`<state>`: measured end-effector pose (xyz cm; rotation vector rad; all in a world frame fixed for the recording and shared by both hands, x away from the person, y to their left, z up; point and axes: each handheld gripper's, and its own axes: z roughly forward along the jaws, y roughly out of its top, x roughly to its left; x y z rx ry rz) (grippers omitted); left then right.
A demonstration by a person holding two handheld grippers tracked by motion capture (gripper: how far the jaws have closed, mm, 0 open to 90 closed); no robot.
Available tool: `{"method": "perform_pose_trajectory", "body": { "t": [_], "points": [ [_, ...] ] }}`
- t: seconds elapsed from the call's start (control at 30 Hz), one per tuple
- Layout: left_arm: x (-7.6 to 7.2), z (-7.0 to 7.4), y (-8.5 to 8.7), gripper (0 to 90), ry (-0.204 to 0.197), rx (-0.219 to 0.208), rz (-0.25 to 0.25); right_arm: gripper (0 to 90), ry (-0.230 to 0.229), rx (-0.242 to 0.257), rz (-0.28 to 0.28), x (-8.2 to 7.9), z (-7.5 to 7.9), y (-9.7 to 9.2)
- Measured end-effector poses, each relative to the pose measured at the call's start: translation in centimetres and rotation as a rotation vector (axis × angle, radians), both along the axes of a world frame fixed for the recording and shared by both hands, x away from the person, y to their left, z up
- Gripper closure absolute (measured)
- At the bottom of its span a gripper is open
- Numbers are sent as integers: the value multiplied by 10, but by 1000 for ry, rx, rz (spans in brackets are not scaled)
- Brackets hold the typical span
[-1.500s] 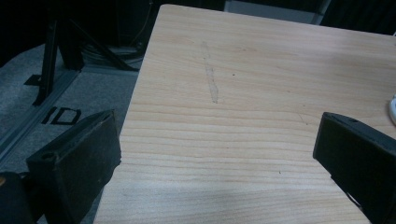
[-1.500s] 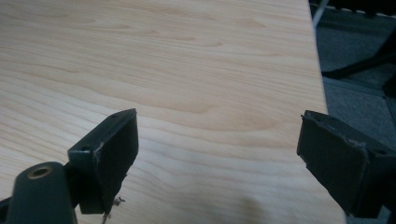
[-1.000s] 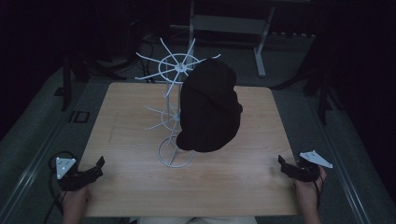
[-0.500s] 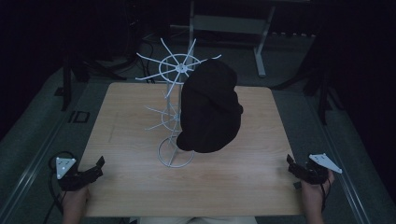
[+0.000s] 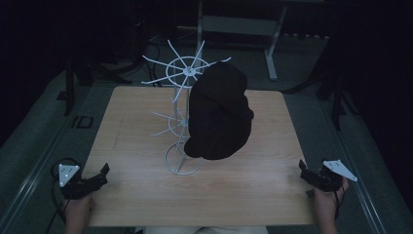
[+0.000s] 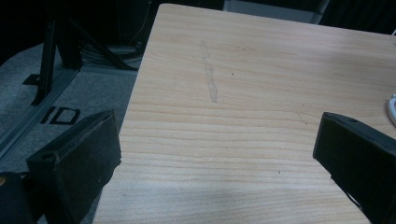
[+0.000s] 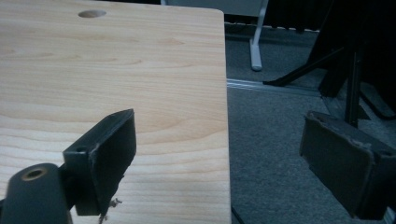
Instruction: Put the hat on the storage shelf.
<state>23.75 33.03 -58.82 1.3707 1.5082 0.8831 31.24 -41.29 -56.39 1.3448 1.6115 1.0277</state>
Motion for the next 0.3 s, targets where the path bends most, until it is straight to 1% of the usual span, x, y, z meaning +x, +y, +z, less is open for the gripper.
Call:
{"method": "perform_pose_trajectory", "body": {
  "t": [0.07,0.13,0.3],
  "points": [
    [0,0,0,15,-1,0,0,107,-1,8,10,0,0,-1],
    [0,0,0,15,0,0,0,107,-6,1,6,0,0,0],
    [0,0,0,14,0,-1,-1,108,-3,-1,11,0,0,0]
  ]
}}
